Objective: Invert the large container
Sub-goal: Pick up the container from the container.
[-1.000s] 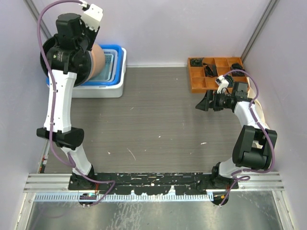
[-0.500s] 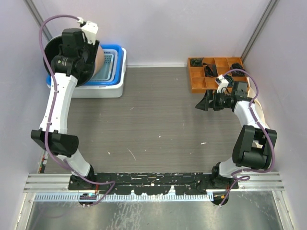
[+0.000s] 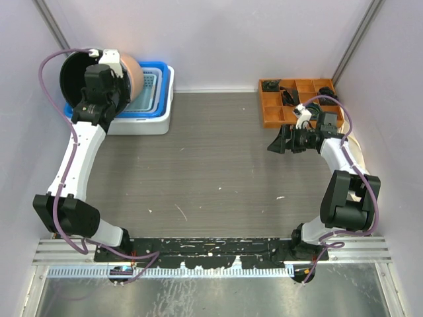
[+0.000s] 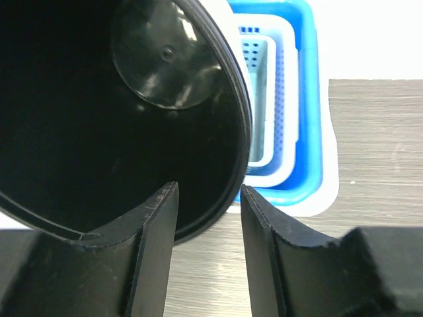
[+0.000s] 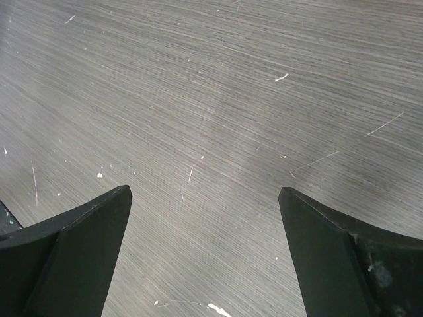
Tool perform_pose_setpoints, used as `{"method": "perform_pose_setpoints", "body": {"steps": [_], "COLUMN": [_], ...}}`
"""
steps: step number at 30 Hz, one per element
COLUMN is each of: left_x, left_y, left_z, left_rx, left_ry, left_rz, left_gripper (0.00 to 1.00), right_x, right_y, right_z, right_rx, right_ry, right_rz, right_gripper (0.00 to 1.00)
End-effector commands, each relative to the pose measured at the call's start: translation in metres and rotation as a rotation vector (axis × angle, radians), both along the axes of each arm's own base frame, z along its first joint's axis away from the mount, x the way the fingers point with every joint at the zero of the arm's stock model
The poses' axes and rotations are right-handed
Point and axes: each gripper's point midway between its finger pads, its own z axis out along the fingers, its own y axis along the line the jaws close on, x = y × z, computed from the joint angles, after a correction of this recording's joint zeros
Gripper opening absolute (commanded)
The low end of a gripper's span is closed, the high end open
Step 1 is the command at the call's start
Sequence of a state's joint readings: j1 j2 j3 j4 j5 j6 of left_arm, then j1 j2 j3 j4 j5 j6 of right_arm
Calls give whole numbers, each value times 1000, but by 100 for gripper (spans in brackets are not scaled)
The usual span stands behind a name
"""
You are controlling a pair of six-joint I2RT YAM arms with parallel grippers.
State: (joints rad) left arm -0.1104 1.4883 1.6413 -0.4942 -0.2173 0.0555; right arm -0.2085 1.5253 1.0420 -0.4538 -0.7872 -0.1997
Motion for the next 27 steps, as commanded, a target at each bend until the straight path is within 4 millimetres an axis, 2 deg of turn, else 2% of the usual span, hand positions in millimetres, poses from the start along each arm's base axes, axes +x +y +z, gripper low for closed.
{"method": "perform_pose_setpoints", "body": {"steps": [1,5,11,18,23,24,27], "left_x": [2,10,25,33,35,35,34], "left_y": [-21,-25,-32,-27,-26,-26,-27], "left_z": [26,11,-1,4,5,7,10], "left_rx": [-221,-259,-267,-223,-205,-204,-206], "left_ry": [-161,-151,-162,-183,-186,-189,-190], "left_rz": [-17,-19,-48,-37,-37,-38,-43], "left_gripper": [45,45,42,29,28,26,11], "right_x": [9,9,10,9,9,9,9], "right_y": [0,0,0,0,1,1,2], "right_z": [16,15,15,12,10,10,9], "right_rx": [-19,-19,-27,-31,-35,-35,-37], "right_ry": [-58,-56,-55,-48,-44,-42,-40], "right_rz": [16,18,20,21,26,28,30], "right_gripper": [100,100,100,100,100,100,100]}}
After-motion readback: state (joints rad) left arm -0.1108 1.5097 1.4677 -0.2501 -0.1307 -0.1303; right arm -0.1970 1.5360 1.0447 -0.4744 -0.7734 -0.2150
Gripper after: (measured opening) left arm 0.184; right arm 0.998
